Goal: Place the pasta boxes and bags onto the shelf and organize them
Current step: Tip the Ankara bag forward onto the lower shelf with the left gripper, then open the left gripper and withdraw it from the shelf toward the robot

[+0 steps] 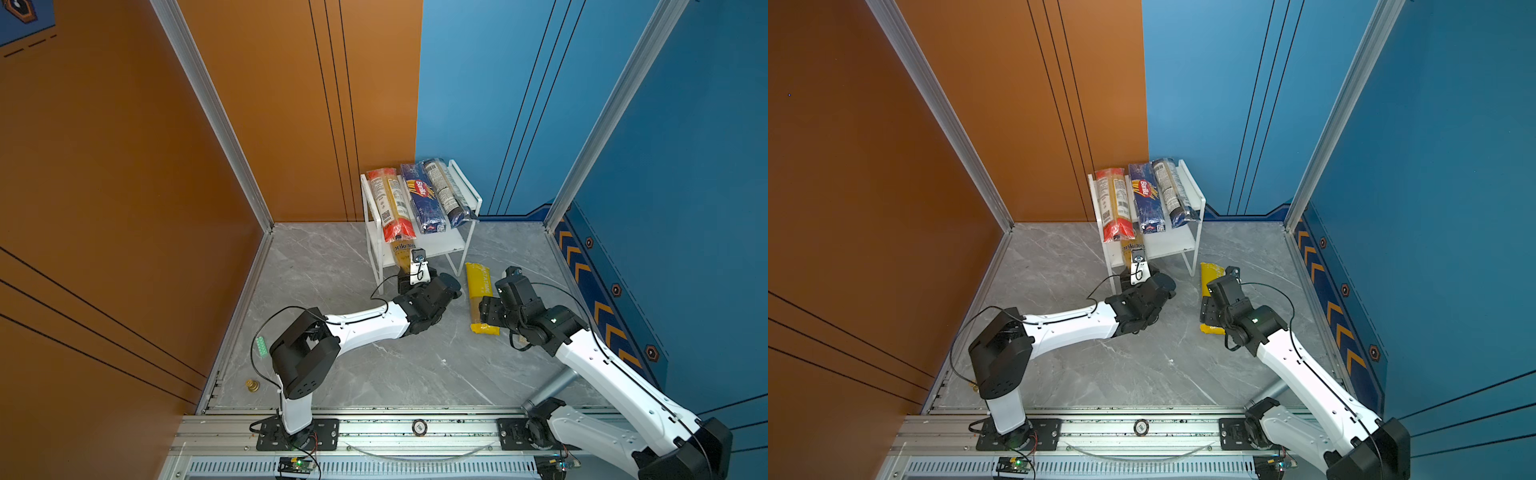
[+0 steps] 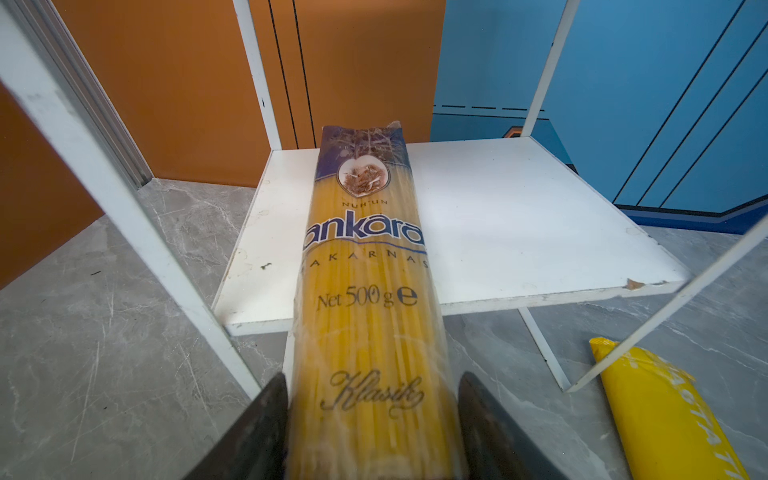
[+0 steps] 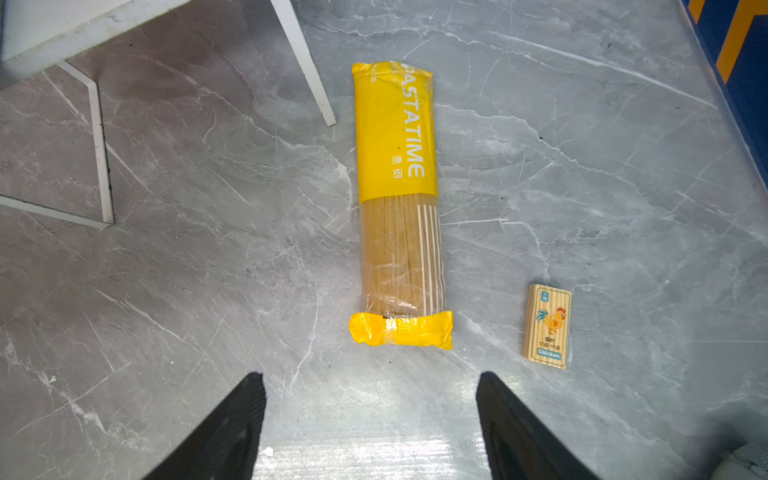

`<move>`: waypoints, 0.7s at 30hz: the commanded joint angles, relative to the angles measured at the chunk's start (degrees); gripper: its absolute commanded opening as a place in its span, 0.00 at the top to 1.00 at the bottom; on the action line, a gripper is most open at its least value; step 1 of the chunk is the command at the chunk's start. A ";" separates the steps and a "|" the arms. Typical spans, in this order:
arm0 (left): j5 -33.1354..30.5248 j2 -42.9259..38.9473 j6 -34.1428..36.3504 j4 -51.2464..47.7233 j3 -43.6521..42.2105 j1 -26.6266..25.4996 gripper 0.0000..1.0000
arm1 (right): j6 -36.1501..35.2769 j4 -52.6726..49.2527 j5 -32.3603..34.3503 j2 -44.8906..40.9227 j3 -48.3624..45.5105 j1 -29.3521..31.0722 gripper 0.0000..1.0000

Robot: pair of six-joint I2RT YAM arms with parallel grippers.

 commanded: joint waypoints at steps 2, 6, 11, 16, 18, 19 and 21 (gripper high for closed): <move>-0.81 -3.37 0.06 -0.22 -2.09 -1.13 0.35 | -0.37 -1.72 1.24 -0.29 0.49 0.16 0.22; -0.72 -4.85 -0.47 -0.22 -3.82 -2.42 0.35 | -0.37 -1.68 1.29 -0.37 0.28 0.16 0.22; -0.28 -7.67 0.04 -0.26 -6.25 -4.24 0.34 | -0.46 -1.42 0.86 -0.63 -0.75 0.12 0.22; 3.87 -14.39 0.01 -2.08 -9.96 -4.65 0.34 | -0.94 -0.32 -0.18 -1.26 -2.33 0.02 0.21; 5.06 -17.92 -0.02 -3.63 -11.59 -4.68 0.31 | -0.92 -0.14 -0.34 -1.34 -2.84 -0.09 0.21; 5.61 -19.87 0.01 -4.51 -12.63 -4.69 0.29 | -0.94 0.06 -0.49 -1.34 -3.08 -0.17 0.21; 6.43 -23.86 0.19 -5.78 -14.62 -4.69 0.27 | -1.01 0.44 -0.75 -1.34 -3.74 -0.35 0.21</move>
